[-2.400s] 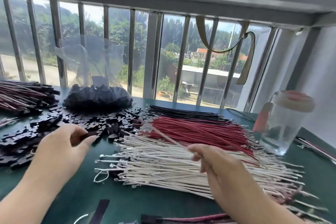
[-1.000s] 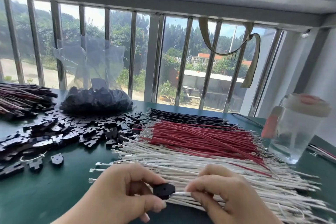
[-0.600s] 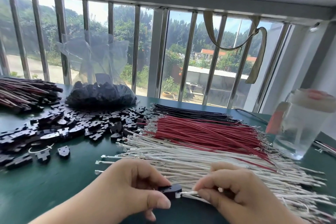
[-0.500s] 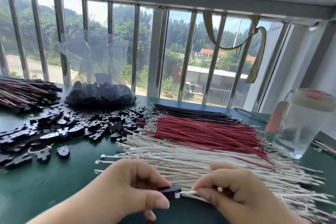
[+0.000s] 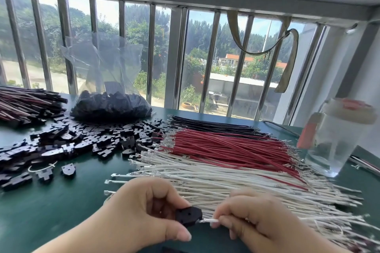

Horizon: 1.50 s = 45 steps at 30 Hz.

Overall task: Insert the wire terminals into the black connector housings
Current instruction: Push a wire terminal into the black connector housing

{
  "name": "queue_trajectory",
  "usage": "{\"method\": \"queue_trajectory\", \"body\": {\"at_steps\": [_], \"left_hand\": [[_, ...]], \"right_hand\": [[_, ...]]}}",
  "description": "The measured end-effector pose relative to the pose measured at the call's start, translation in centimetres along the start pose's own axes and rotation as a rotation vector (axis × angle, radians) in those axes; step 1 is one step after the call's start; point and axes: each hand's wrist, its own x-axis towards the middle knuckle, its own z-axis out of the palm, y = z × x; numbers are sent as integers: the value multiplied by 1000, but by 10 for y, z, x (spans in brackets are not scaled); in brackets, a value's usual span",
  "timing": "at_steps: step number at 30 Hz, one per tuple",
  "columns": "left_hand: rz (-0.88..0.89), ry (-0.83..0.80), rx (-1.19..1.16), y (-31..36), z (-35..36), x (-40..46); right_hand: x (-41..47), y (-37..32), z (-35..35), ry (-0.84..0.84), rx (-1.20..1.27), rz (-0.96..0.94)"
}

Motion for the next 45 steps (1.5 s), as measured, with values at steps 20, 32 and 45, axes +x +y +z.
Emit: {"method": "queue_trajectory", "body": {"at_steps": [20,32,45], "left_hand": [[-89,-116,-58,2,5,-3],[51,-139,-76,-9,-1,8],[25,75,-96,-8,16,6]], "right_hand": [[5,-10,2,37,41,85],[4,3,12,177,-30,-32],[1,-1,25,282,-23,-41]]}}
